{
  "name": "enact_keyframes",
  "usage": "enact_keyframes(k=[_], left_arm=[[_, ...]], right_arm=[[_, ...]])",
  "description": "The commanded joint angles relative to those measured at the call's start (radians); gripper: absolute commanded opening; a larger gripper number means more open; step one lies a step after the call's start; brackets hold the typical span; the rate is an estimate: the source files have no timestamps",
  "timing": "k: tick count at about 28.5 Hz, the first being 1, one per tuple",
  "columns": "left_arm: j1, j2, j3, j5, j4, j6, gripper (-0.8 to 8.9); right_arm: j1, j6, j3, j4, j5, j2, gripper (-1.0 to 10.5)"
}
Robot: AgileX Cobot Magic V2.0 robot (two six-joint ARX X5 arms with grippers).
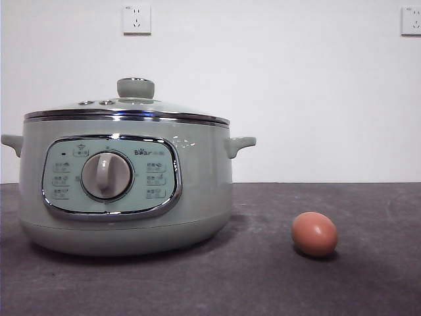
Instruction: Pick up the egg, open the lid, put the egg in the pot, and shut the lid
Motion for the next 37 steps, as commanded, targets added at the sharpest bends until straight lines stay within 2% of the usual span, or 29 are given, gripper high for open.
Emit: enact_keyframes(k=[1, 7, 11, 17, 22, 24, 27, 28, 30, 35, 36, 37], left_arm=[[0.003, 0.021, 0.056, 0.003, -0.006, 0.002, -0.06], [0.003, 0.136, 0.201, 0.039, -0.035, 0.008, -0.06], [0.003, 0.246, 0.307, 0.109, -0.074, 0.07, -0.06], [0.002, 0.432, 0.471, 0.239, -0.195, 0.153, -0.04], [0.001, 0.56, 0.561, 0.291, -0.267, 0.193, 0.01], [0.001, 0.592, 0.575, 0.325, -0.266, 0.194, 0.54], [0.001, 0.626, 0.58, 0.377, -0.257, 0.192, 2.95], [0.0, 0.632, 0.58, 0.388, -0.258, 0.192, 3.44], [-0.001, 0.642, 0.58, 0.396, -0.258, 0.184, 3.53], [-0.02, 0.642, 0.58, 0.395, -0.255, 0.184, 3.52], [-0.028, 0.642, 0.58, 0.395, -0.254, 0.182, 3.52], [-0.038, 0.642, 0.58, 0.396, -0.254, 0.18, 3.52]], right_arm=[[0.0, -0.065, 0.076, 0.0, -0.029, 0.059, -0.1], [0.0, -0.13, 0.255, -0.048, -0.121, 0.229, -0.1], [0.0, -0.191, 0.389, -0.129, -0.183, 0.358, 0.0], [0.0, -0.321, 0.546, -0.236, -0.263, 0.522, 0.0], [0.0, -0.364, 0.6, -0.295, -0.382, 0.613, 0.0], [0.0, -0.369, 0.6, -0.301, -0.422, 0.633, 0.6], [0.001, -0.372, 0.6, -0.324, -0.436, 0.652, 2.8], [0.001, -0.372, 0.6, -0.333, -0.436, 0.655, 3.5], [0.001, -0.372, 0.6, -0.353, -0.435, 0.66, 4.7], [0.003, -0.348, 0.6, -0.371, -0.431, 0.66, 4.8], [0.016, -0.332, 0.6, -0.371, -0.412, 0.66, 4.8], [0.045, -0.314, 0.6, -0.372, -0.354, 0.661, 4.8]])
